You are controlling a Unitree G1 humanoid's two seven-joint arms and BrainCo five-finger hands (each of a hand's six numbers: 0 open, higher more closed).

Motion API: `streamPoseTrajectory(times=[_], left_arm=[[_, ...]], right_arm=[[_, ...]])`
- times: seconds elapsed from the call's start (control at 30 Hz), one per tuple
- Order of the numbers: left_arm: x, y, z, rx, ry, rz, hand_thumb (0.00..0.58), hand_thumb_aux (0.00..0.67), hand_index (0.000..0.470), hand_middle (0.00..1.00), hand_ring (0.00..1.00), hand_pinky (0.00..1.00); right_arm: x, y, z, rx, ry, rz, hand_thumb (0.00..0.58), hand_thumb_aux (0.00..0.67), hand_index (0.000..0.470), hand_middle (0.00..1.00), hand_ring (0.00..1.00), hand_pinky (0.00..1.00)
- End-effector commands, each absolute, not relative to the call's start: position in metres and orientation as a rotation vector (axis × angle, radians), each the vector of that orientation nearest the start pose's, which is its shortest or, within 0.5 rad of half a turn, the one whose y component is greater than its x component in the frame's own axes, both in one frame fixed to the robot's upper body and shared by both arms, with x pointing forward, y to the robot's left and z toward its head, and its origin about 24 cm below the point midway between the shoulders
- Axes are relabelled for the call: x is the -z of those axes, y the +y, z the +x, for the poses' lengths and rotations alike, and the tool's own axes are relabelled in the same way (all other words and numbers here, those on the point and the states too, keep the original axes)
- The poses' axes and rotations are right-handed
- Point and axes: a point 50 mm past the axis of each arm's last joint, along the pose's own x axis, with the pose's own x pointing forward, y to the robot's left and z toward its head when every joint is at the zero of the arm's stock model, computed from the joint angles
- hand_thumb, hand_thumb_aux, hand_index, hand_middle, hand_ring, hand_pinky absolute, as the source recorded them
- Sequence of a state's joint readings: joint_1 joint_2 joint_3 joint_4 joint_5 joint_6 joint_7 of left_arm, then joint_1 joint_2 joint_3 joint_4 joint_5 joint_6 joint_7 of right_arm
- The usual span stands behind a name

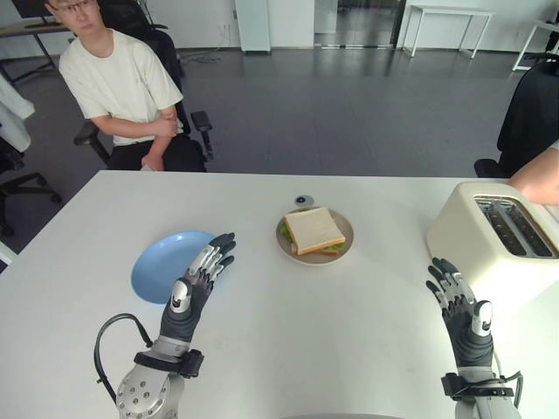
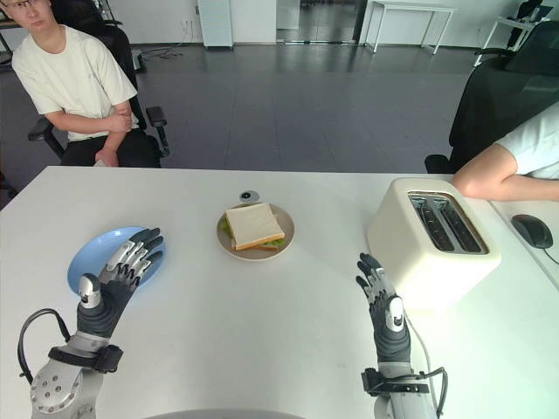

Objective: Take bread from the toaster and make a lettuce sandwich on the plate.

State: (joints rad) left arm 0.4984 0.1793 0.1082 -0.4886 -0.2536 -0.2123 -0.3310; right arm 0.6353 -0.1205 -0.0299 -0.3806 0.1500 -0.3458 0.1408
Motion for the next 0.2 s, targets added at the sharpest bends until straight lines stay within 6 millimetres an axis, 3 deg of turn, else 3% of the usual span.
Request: streamPoseTrajectory(times=[0.03,0.2], left_arm=[[-0.079,0.197,0.153,0.165,-0.225,0.060,0.000,0.000,0.000,0.00,0.00,0.00],[-0.066,0.194,0.158,0.165,-0.220,0.055,0.000,0.000,0.000,0.00,0.00,0.00]], right_arm=[[-0.041,-0.198,0.122,0.044,-0.102,-0.081,0.000,0.000,0.000,0.00,0.00,0.00],[-0.028,-0.200,0.123,-0.003,-0.075,-0.109,0.000,0.000,0.000,0.00,0.00,0.00]])
